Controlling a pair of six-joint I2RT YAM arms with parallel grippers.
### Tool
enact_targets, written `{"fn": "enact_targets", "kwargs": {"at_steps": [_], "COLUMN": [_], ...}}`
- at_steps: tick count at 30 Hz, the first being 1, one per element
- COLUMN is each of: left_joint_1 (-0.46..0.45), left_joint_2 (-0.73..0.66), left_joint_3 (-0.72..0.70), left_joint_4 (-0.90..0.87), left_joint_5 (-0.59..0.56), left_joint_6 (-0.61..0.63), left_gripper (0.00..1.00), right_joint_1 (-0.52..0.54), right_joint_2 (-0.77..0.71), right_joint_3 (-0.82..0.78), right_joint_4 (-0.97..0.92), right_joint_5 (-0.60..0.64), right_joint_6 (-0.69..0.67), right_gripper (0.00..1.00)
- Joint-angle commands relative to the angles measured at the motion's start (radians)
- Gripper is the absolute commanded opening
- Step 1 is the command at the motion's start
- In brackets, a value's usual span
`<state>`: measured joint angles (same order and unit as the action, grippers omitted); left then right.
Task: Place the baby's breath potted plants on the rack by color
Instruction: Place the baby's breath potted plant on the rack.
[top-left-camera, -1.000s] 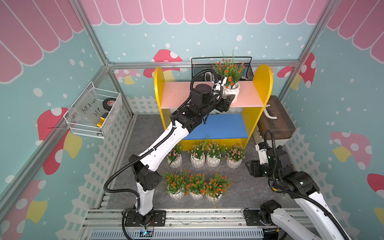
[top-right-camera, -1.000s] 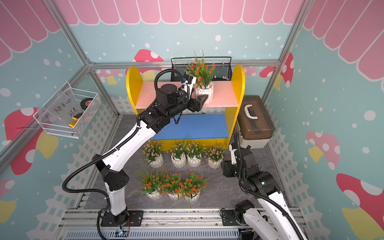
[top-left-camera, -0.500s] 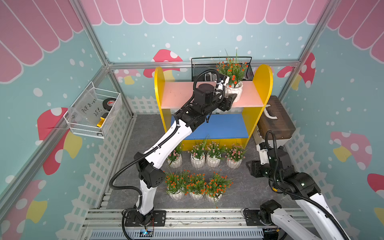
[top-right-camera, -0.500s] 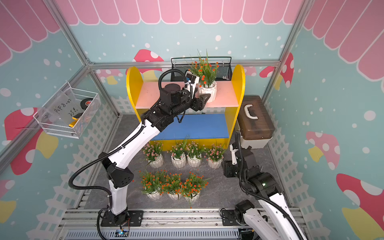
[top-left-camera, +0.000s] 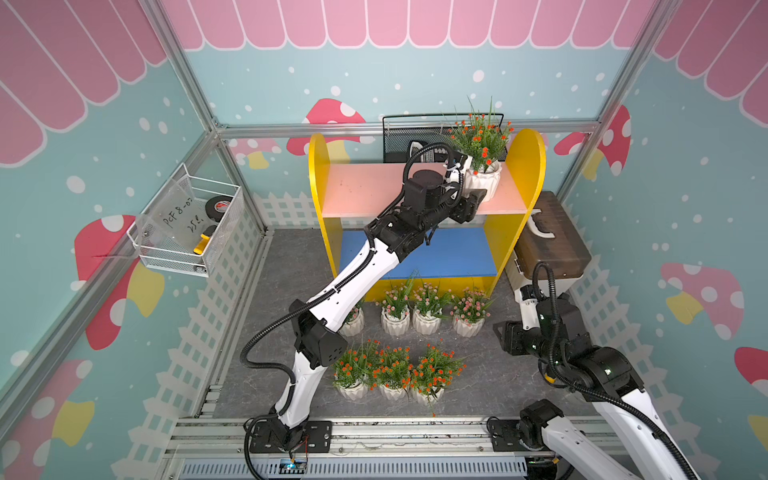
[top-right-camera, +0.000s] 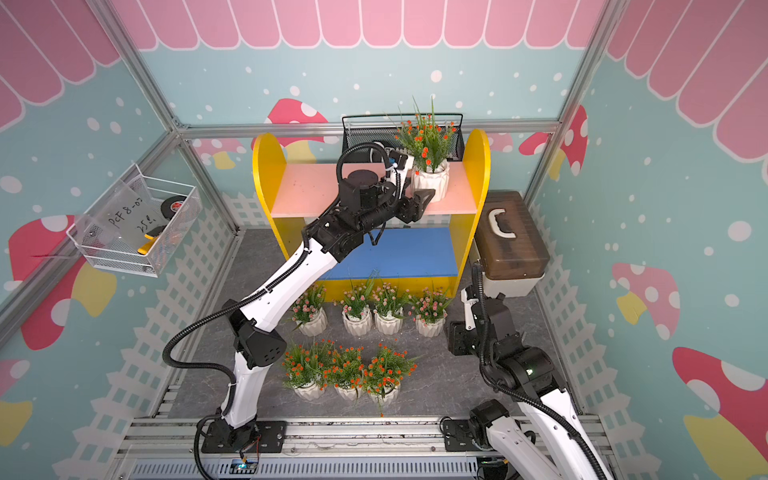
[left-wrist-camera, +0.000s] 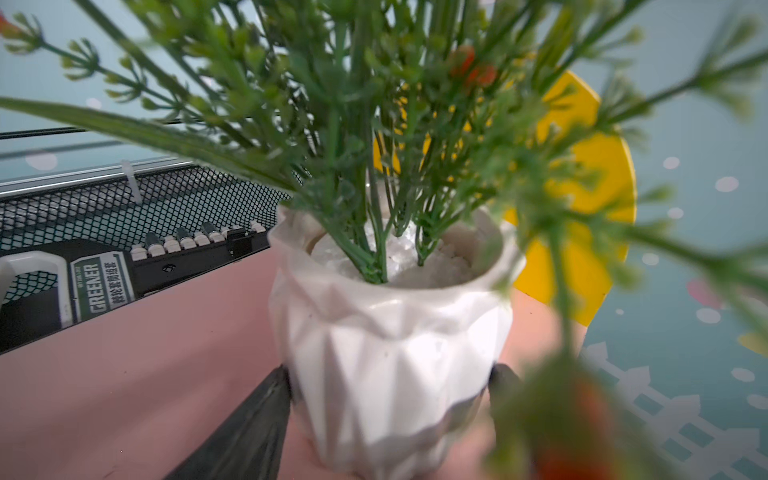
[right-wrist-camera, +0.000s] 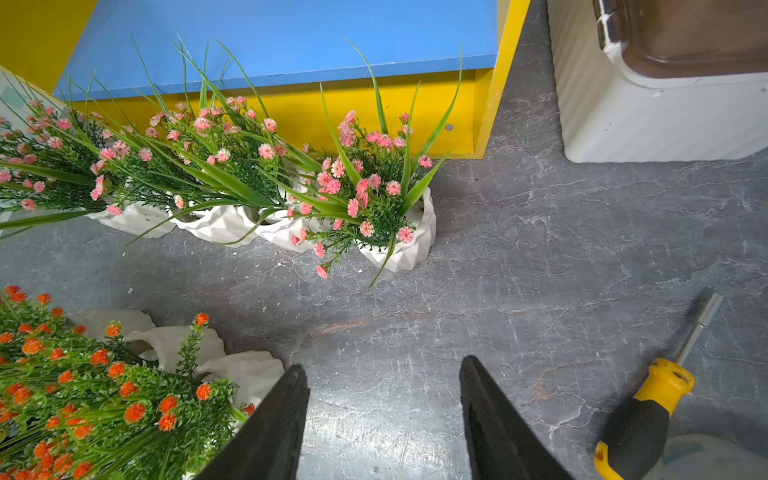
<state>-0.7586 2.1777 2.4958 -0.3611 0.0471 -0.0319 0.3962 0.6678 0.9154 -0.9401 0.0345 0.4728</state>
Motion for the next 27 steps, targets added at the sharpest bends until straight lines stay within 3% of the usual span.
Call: {"fn": "enact_targets", "kwargs": {"at_steps": [1, 27], "left_joint_1": [-0.02, -0.044], "left_joint_2": [0.036, 0.134], "left_joint_3": [0.049, 0.149], "left_joint_4": [-0.014, 0.056], "left_joint_5": [0.035, 0.079], "left_joint_6": [-0.019, -0.075], "left_gripper": [0.73, 0.73], "right_joint_1": [-0.003, -0.003], "right_joint_2": [-0.008, -0.016], "right_joint_3": [-0.012, -0.011], "right_joint_4": [0.005, 0.008], "right_joint_5": [0.008, 0.003], "right_joint_6": [0.007, 0.006], "right_gripper": [0.58, 0.58]}}
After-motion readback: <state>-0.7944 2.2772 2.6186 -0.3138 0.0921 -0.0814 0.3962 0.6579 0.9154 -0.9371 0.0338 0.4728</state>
